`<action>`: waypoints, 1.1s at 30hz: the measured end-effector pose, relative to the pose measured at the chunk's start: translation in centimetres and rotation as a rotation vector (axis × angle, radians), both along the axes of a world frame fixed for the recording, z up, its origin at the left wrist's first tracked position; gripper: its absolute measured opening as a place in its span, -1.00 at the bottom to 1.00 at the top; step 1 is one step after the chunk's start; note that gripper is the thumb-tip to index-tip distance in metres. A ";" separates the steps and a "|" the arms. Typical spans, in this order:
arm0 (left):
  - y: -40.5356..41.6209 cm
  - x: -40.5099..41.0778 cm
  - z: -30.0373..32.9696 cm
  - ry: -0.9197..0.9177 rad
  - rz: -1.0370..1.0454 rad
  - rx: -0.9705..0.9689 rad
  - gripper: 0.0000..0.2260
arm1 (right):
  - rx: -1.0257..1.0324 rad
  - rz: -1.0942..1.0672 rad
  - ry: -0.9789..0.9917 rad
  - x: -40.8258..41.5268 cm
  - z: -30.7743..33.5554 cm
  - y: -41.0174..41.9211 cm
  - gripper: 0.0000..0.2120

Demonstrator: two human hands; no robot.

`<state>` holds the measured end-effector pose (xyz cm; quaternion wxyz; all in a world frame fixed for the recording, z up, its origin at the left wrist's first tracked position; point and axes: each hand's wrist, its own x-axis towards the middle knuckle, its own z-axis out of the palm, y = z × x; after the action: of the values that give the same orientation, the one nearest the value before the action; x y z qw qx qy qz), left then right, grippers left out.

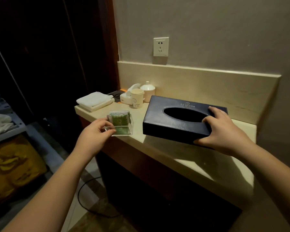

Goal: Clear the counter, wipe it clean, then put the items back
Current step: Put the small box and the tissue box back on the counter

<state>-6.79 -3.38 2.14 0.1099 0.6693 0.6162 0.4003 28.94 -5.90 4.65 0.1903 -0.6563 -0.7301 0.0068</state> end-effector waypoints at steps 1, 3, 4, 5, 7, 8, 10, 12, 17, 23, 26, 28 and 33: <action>1.2 -0.5 -0.1 0.004 -0.009 -0.001 -0.94 | -0.008 -0.014 -0.011 -0.4 -0.1 0.9 -0.41; 3.9 -1.5 -0.1 -0.007 -0.040 0.000 -0.95 | -0.028 -0.047 -0.024 -1.3 -0.3 2.8 -0.40; 5.4 -2.0 -0.1 -0.016 -0.061 -0.004 -0.94 | -0.039 -0.066 -0.027 -1.8 -0.5 3.7 -0.40; 6.8 -2.5 -0.1 -0.016 -0.082 -0.015 -0.94 | -0.052 -0.087 -0.029 -2.4 -0.7 4.6 -0.39; 9.9 -3.7 0.0 0.010 -0.128 -0.043 -0.96 | -0.085 -0.138 -0.032 -3.4 -0.9 6.3 -0.38; 11.4 -4.3 0.1 0.024 -0.153 -0.055 -0.96 | -0.101 -0.164 -0.032 -3.9 -1.0 7.0 -0.37; 14.2 -5.4 0.2 0.049 -0.208 -0.066 -0.97 | -0.126 -0.214 -0.032 -4.7 -1.1 8.5 -0.35; 16.6 -6.4 0.2 0.067 -0.241 -0.074 -0.97 | -0.131 -0.258 -0.042 -5.5 -1.2 9.8 -0.35; 21.2 -7.8 -0.4 0.123 -0.319 -0.118 -0.99 | -0.136 -0.360 -0.074 -7.3 -1.4 12.4 -0.34; 24.4 -8.4 -0.6 0.135 -0.426 -0.152 -0.97 | -0.173 -0.420 -0.076 -8.4 -1.4 14.9 -0.34; 25.5 -8.3 -0.7 0.139 -0.476 -0.143 -0.93 | -0.195 -0.448 -0.066 -8.8 -1.2 16.4 -0.32; 25.9 -8.2 -0.8 0.133 -0.511 -0.134 -0.91 | -0.205 -0.461 -0.067 -8.9 -1.1 17.2 -0.32; 26.7 -7.5 -1.5 0.117 -0.571 -0.139 -0.84 | -0.242 -0.475 -0.078 -8.7 -0.6 19.3 -0.35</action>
<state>-14.28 23.28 0.65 0.2277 0.8285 0.4341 0.2707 20.27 13.42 4.09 0.0783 -0.8269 -0.5563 0.0240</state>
